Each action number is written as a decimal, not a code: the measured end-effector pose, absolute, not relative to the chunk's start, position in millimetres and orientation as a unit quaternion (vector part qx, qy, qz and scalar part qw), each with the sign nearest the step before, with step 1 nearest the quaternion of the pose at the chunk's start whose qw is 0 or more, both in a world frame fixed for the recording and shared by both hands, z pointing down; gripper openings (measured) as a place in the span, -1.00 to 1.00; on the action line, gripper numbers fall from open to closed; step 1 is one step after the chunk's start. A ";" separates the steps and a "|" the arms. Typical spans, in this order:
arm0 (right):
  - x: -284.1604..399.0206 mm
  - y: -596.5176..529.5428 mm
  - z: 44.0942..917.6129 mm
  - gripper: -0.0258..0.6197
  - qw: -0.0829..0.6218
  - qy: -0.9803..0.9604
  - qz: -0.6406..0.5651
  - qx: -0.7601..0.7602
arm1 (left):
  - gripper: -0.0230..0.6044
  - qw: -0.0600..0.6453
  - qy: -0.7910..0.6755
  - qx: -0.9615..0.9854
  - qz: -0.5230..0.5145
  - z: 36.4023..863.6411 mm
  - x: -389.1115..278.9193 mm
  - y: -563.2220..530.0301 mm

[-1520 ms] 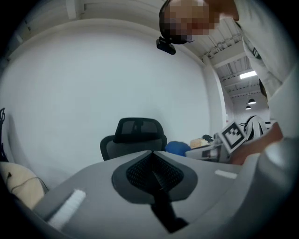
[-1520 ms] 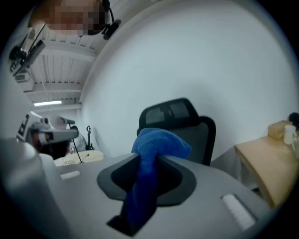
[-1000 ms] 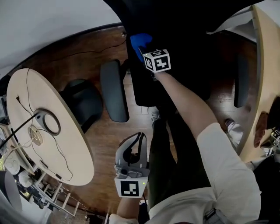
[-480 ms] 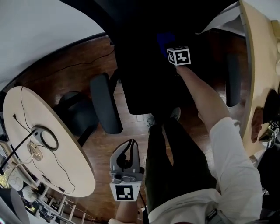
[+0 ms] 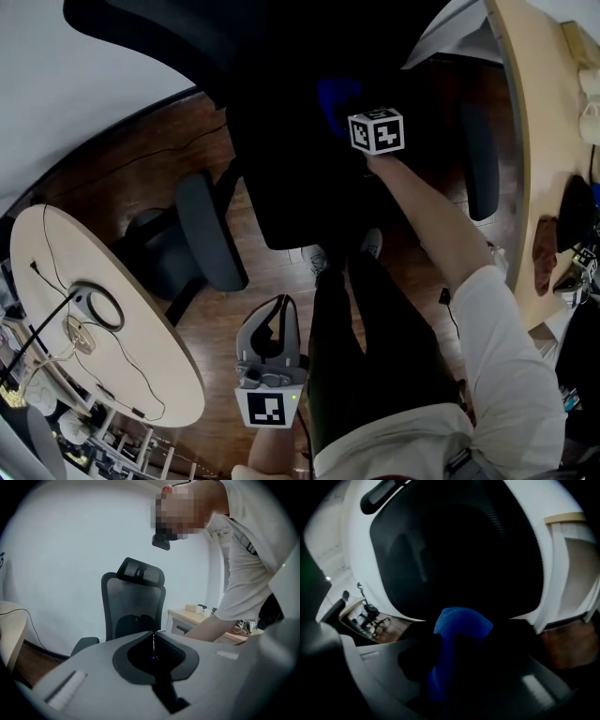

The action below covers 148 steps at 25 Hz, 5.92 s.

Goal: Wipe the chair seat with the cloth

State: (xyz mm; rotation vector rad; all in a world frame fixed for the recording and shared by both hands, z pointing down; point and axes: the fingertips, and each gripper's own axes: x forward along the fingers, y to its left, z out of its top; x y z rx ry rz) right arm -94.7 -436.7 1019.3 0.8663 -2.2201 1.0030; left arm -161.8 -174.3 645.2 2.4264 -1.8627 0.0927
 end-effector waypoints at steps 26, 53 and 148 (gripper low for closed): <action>72.2 -404.2 1083.1 -0.63 0.393 -0.755 0.320 0.415 | -0.83 0.029 -0.591 0.806 0.001 622.6 -144.2 -168.2; 76.5 -304.9 1110.2 -0.63 0.419 -0.784 0.277 0.365 | -0.83 0.042 -0.606 0.795 0.001 638.6 -157.2 -147.5; 314.8 366.0 233.0 -0.62 -0.204 -0.917 -0.147 0.309 | -0.85 -0.187 -0.638 0.738 -0.113 263.9 120.2 396.1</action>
